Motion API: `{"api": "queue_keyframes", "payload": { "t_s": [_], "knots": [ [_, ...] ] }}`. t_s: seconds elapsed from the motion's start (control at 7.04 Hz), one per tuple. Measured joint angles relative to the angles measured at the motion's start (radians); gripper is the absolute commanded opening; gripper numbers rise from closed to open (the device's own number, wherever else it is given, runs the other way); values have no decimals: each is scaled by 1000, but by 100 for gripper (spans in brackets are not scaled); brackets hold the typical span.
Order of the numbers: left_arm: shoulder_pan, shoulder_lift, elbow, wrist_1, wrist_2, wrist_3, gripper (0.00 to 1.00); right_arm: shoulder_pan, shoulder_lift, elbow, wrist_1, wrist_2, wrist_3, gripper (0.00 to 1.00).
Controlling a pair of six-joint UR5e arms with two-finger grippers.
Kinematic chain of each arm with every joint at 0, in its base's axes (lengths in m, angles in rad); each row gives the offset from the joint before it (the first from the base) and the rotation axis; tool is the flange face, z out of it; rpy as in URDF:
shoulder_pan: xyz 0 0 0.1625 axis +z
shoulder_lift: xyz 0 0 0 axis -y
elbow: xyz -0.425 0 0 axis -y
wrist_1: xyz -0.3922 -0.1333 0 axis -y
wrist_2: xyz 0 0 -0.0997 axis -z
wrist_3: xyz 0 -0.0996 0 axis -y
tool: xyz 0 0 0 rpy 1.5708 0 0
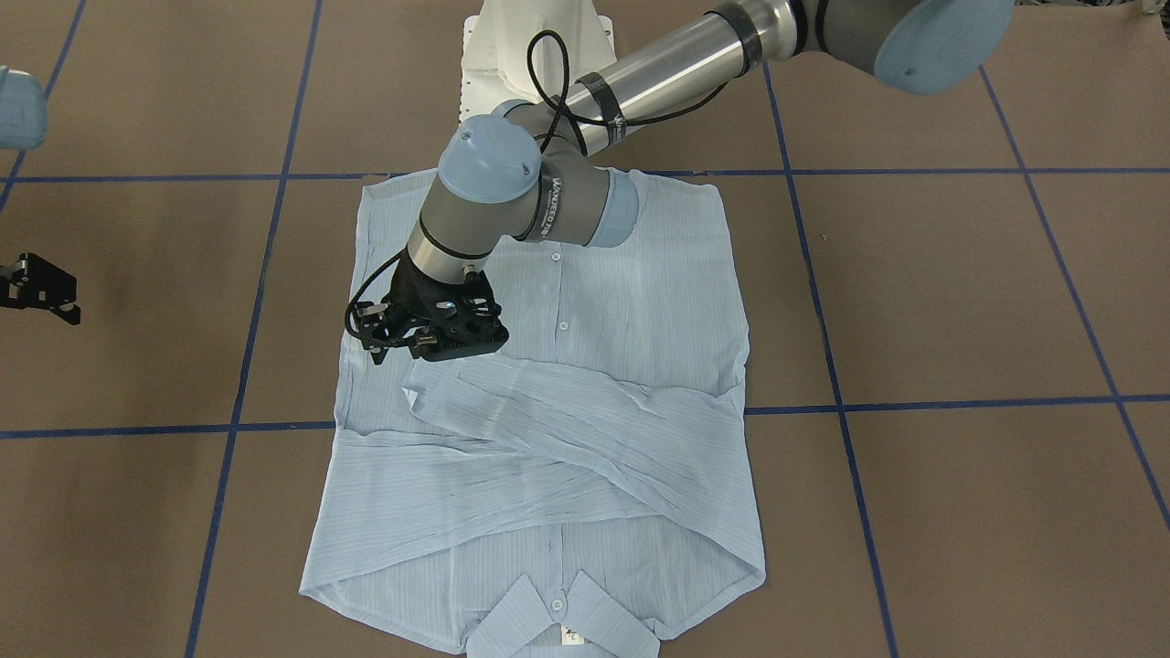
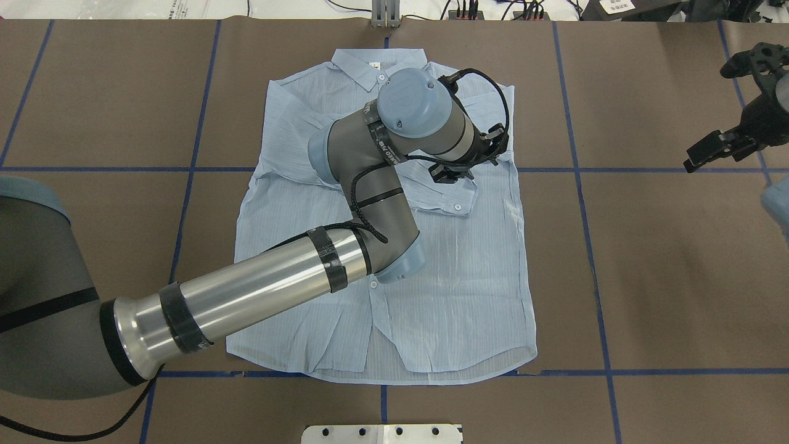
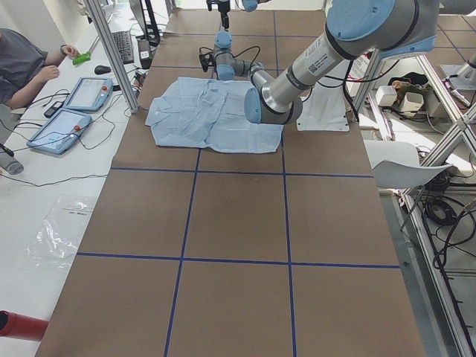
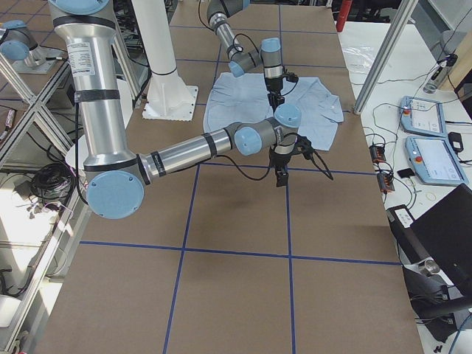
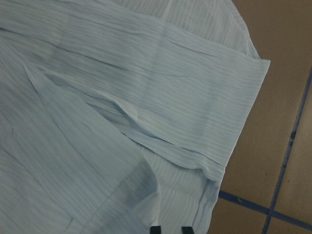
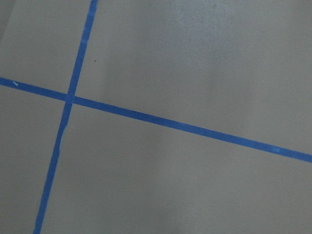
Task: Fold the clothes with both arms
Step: 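Carry the sleeve across the shirt body with the left gripper and lay it down, then release and withdraw the left gripper while the right gripper moves to the hem corner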
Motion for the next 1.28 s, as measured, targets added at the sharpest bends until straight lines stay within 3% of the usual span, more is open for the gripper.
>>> {"api": "queue_keyframes", "payload": {
  "t_s": [0.28,0.43,0.71,0.99,1.28],
  "knots": [
    [-13,17,-20,2,-3,27,99,-3,7,16,1,27,12,100],
    [-23,72,-84,24,-17,43,99,-20,9,35,8,30,50,100],
    [-49,274,-364,175,-61,140,99,-149,4,111,94,-53,314,100],
    [-68,492,-707,401,-70,302,99,-385,-13,206,148,-244,618,100],
    [-85,631,-955,557,-68,388,99,-631,-49,277,167,-428,841,100]
  ]
}}
